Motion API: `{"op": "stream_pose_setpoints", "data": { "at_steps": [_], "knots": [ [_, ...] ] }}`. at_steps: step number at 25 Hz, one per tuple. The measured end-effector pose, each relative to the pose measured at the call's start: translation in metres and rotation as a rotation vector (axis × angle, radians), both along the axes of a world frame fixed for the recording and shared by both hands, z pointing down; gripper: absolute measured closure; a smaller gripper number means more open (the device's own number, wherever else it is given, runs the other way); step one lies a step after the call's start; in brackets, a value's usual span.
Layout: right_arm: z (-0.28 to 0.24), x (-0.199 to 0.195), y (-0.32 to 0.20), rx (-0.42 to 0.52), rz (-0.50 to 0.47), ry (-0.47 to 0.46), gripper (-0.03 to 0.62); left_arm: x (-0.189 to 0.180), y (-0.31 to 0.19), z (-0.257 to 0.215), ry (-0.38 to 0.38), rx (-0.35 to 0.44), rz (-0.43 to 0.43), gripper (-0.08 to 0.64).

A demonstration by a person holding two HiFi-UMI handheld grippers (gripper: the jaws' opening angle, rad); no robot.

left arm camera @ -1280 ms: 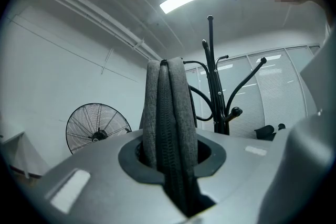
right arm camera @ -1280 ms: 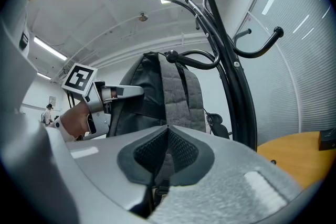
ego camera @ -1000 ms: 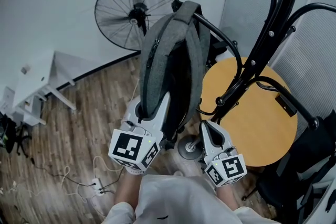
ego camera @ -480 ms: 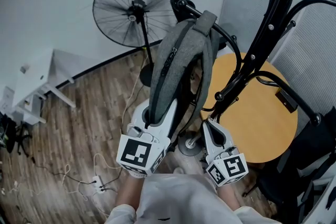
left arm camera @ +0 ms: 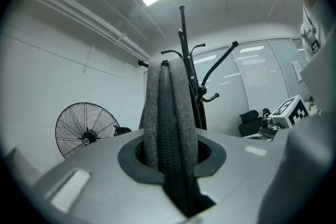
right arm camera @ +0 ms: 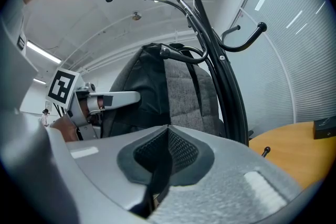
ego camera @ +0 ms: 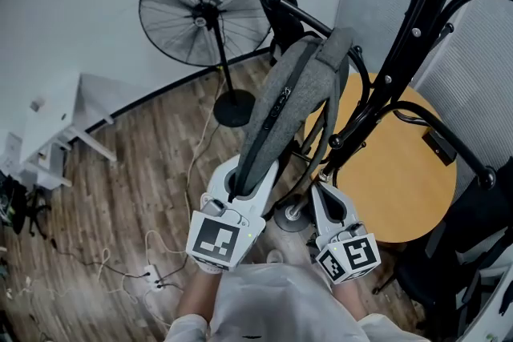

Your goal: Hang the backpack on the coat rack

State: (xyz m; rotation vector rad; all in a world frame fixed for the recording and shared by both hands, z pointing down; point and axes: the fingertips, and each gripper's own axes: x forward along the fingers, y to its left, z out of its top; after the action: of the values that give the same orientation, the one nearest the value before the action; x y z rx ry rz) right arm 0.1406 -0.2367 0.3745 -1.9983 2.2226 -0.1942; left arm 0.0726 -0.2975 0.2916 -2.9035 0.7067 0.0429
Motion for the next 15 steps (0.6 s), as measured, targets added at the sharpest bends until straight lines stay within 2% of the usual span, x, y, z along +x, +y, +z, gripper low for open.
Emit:
{"op": "stream_pose_setpoints", "data": {
  "at_steps": [10, 15],
  "knots": [
    [0.009, 0.005, 0.003, -0.021, 0.025, -0.021, 0.591, 0.006, 0.006, 0.014, -0.003, -0.016, 0.036, 0.442],
    [0.010, 0.007, 0.002, -0.021, 0.024, -0.023, 0.591, 0.010, 0.010, 0.026, -0.017, -0.041, 0.105, 0.400]
  ]
}}
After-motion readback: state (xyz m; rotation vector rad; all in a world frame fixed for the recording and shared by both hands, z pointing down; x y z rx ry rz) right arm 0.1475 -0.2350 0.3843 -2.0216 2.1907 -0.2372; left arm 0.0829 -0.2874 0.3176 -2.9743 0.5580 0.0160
